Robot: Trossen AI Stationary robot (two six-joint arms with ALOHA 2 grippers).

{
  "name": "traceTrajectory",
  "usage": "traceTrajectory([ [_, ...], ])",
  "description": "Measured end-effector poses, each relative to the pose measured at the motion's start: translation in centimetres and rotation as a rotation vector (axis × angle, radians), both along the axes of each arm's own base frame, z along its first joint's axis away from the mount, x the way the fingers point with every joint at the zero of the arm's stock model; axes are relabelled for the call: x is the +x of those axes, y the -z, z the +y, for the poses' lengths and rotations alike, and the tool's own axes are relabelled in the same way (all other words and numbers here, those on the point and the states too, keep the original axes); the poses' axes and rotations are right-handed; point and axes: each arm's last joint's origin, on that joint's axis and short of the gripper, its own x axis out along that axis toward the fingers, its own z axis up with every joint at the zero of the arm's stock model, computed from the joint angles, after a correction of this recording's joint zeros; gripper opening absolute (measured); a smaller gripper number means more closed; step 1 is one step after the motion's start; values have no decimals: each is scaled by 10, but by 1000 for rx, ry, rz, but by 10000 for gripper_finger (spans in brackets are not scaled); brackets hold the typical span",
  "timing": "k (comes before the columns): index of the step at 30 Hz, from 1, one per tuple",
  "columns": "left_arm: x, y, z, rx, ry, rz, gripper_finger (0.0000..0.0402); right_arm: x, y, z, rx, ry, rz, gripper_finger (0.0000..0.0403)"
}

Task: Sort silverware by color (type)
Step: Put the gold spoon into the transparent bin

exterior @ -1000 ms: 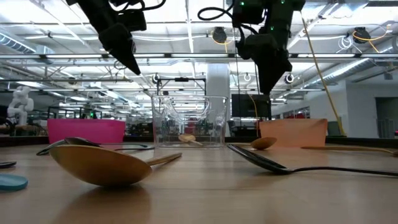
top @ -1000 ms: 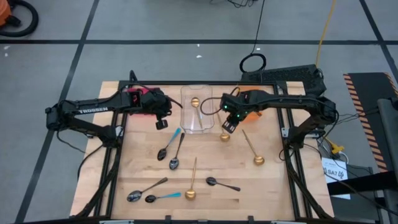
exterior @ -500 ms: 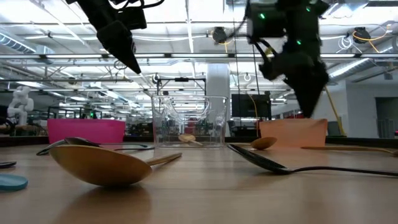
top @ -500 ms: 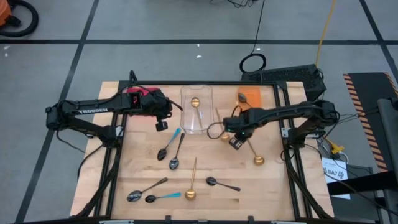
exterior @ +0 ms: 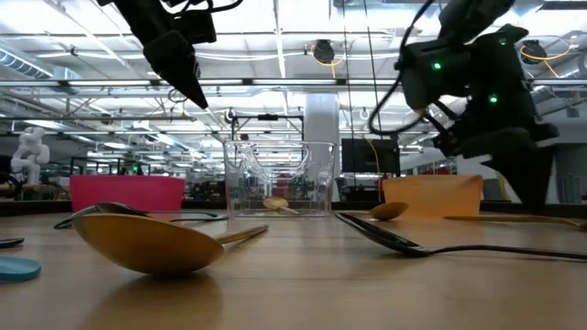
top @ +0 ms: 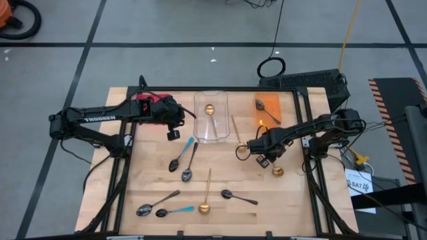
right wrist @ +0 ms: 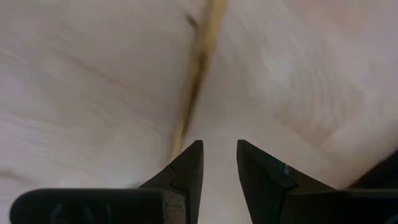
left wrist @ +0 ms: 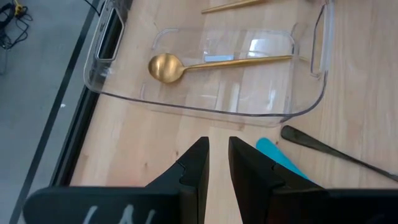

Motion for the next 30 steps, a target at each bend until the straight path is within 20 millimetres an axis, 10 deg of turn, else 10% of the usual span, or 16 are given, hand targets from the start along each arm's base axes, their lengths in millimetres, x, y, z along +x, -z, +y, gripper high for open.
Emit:
traceTrajectory([
  [17,0,0,0,6,8,2,69,10,13,43,76,76,-217,91],
  [30,1,-1,0,18,19,-6,69,25,-12,38,125,-256,-227,91],
])
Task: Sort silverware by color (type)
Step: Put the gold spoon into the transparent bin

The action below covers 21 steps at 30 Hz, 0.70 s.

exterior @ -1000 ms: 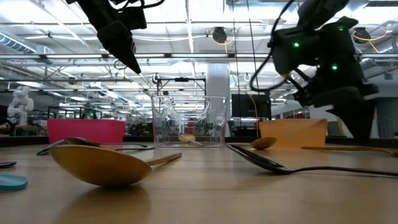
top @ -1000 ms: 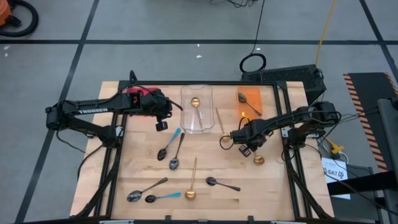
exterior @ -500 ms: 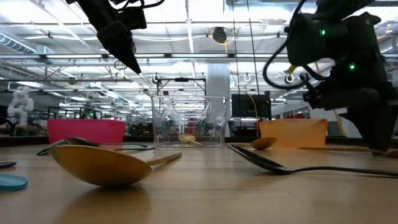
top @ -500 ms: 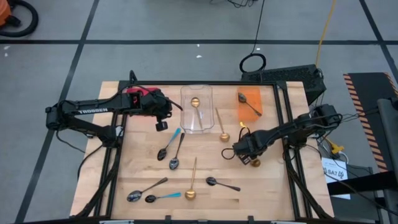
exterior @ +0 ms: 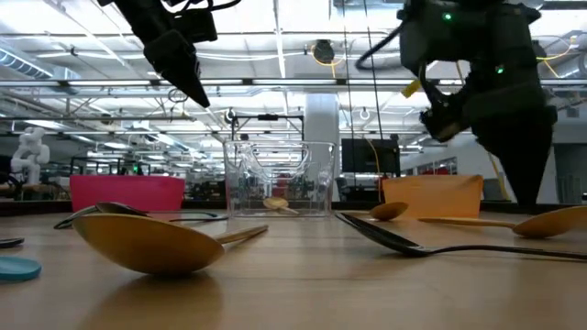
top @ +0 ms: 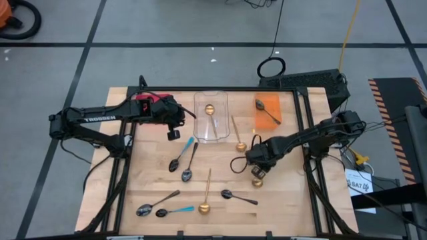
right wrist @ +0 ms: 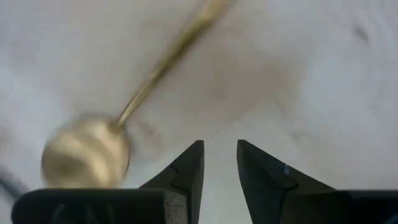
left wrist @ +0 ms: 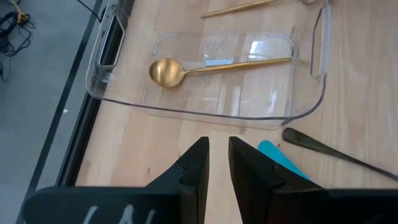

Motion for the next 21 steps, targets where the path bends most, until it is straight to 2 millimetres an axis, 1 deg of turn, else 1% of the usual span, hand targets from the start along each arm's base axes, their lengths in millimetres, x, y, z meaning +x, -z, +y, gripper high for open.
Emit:
traceTrajectory([
  [3,0,0,0,5,6,2,69,3,-4,-1,-10,-386,-47,91],
  [4,0,0,0,5,6,2,69,3,-5,-1,-4,-560,-62,91],
  [6,0,0,0,5,6,2,69,4,-5,0,14,-971,-100,91],
  [7,0,0,0,4,5,1,69,4,-5,0,21,-1131,-116,91],
  [8,0,0,0,4,5,1,69,5,-5,0,8,-1250,-126,91],
  [9,0,0,0,4,5,1,69,6,-5,-1,-39,-1335,-123,91],
  [12,0,0,0,0,0,0,69,11,-5,-5,-192,-1501,-82,89],
  [13,0,0,0,-1,-1,-1,69,12,-5,-6,-217,-1558,-78,88],
  [17,0,0,0,-1,0,0,69,17,-5,-2,-244,-1801,-108,86],
  [21,0,0,0,2,2,0,69,23,-5,3,-285,-1965,-152,86],
])
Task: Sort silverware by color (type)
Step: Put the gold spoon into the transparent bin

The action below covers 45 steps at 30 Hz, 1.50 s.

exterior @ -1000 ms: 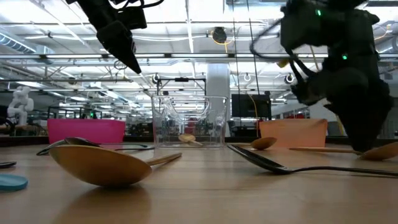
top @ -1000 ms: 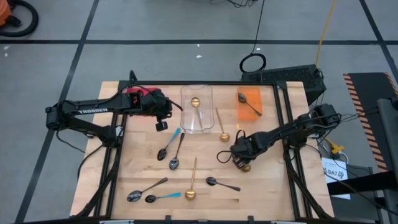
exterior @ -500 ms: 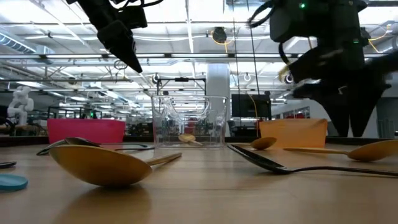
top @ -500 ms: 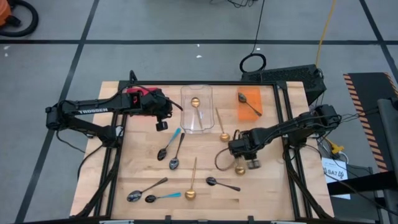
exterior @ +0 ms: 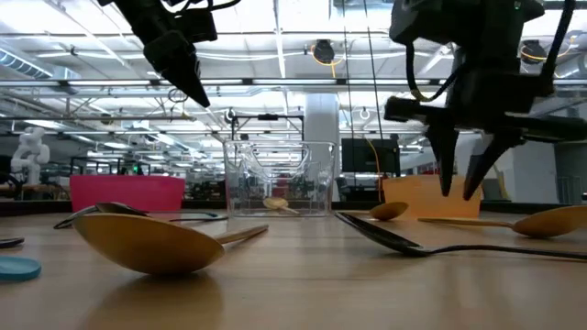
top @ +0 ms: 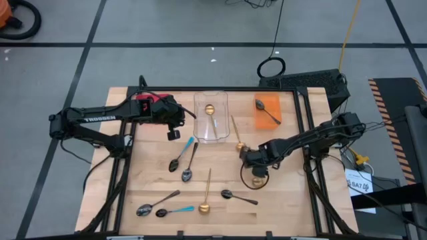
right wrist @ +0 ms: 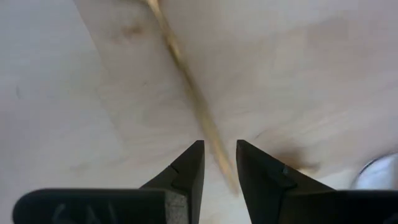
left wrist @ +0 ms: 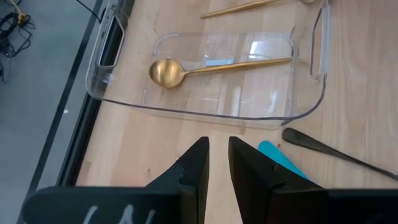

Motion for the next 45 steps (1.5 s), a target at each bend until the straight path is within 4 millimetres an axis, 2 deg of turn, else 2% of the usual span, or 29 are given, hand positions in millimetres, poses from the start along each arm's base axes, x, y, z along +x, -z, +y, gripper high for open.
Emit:
traceTrajectory([
  [5,0,0,0,0,0,0,69,2,-1,5,27,-137,-12,86],
  [13,0,0,0,2,3,1,69,2,5,6,46,-161,26,86],
  [20,0,0,0,7,8,0,69,8,27,7,31,-173,102,86],
  [27,0,0,0,8,9,-1,69,10,31,6,34,-172,107,78],
  [33,0,0,0,8,9,-1,69,6,31,6,98,-38,149,14],
  [39,0,0,0,8,10,-2,69,3,32,8,154,209,161,16],
  [45,0,0,0,8,10,-2,69,2,32,12,295,449,215,10],
])
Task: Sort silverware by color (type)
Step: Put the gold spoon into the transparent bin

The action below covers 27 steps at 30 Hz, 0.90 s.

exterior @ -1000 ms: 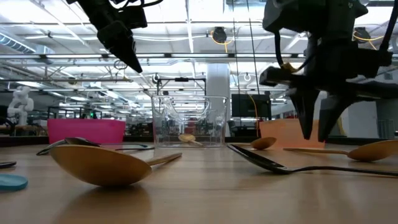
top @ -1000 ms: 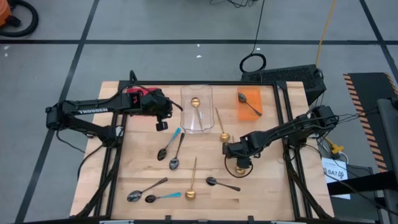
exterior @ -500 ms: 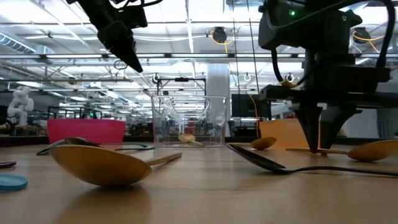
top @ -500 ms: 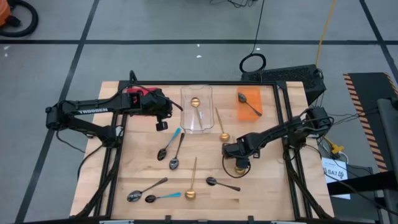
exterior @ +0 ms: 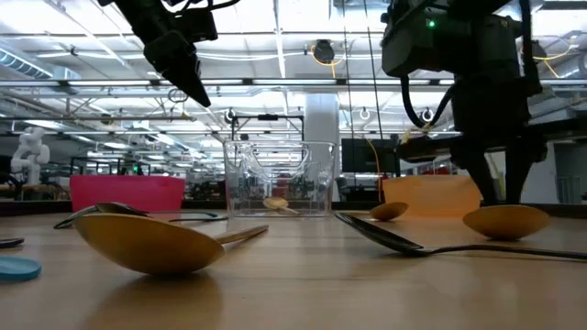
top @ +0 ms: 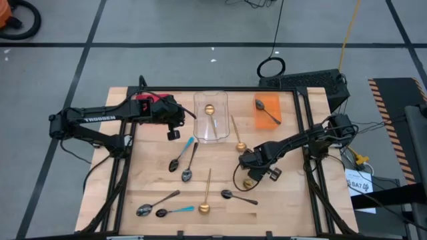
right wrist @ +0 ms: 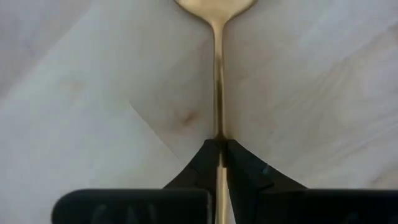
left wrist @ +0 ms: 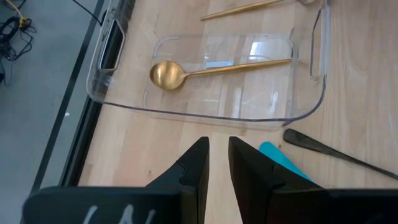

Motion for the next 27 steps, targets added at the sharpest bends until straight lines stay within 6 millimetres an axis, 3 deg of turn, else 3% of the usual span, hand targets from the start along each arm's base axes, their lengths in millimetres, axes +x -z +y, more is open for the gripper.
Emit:
traceTrajectory([
  [10,0,0,0,0,0,-1,69,0,-4,1,28,465,50,9],
  [16,0,0,0,0,-1,-3,69,-2,-13,0,55,647,50,8],
  [22,0,0,0,0,-1,-3,69,-2,-36,0,100,767,-2,8],
  [27,0,0,0,3,1,-2,69,14,-69,-5,139,909,-81,7],
])
